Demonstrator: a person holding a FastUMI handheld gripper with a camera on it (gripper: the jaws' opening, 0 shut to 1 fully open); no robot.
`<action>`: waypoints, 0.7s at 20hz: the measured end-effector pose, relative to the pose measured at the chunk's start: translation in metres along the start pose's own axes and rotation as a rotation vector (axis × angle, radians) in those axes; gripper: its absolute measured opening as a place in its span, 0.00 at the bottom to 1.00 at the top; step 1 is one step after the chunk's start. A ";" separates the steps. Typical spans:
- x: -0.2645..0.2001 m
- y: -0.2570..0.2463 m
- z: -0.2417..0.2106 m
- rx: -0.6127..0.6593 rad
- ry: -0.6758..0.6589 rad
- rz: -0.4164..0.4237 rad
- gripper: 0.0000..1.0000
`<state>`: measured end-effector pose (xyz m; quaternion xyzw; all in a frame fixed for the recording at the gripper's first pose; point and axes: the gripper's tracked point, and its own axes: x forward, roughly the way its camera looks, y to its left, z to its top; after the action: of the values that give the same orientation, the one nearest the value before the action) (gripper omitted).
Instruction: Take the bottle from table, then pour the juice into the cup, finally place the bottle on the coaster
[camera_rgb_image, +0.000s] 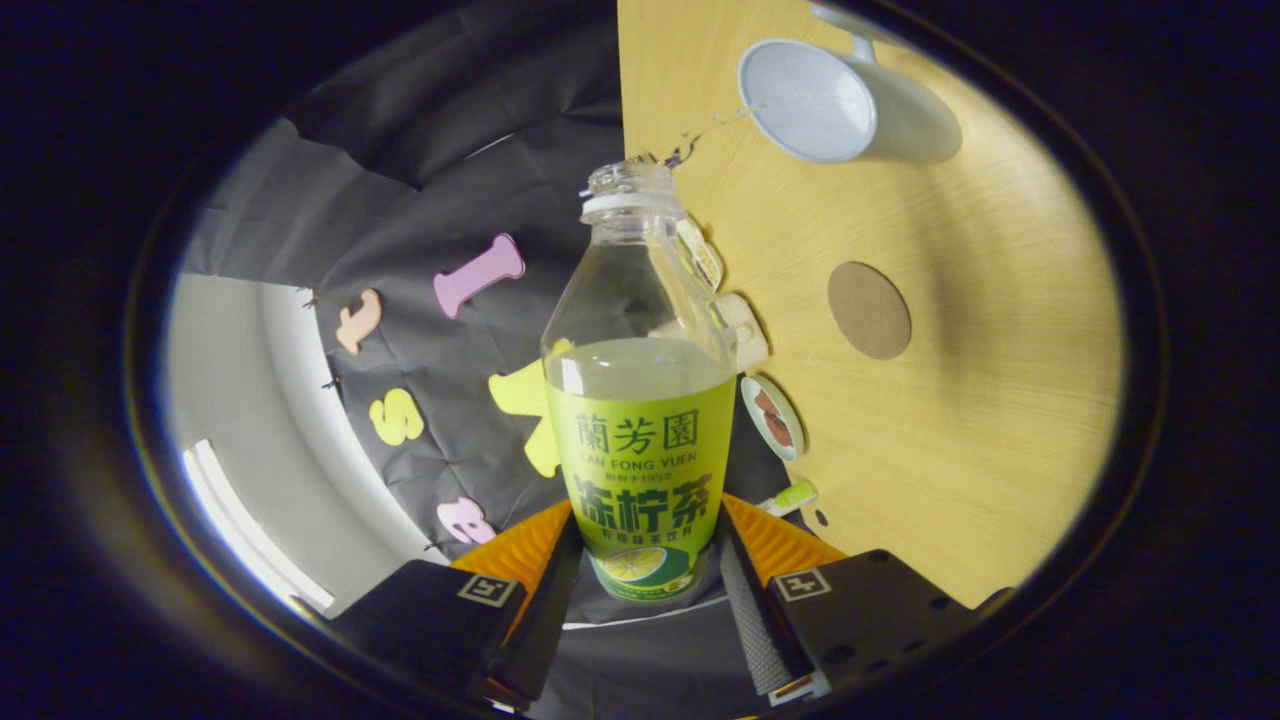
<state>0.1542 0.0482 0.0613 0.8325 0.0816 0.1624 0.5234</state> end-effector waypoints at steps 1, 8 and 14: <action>-0.001 0.003 -0.001 0.008 -0.001 0.003 0.78; 0.001 0.017 -0.001 0.040 0.007 0.025 0.78; 0.003 0.023 -0.006 0.074 0.018 0.028 0.78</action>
<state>0.1539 0.0443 0.0848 0.8509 0.0807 0.1743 0.4890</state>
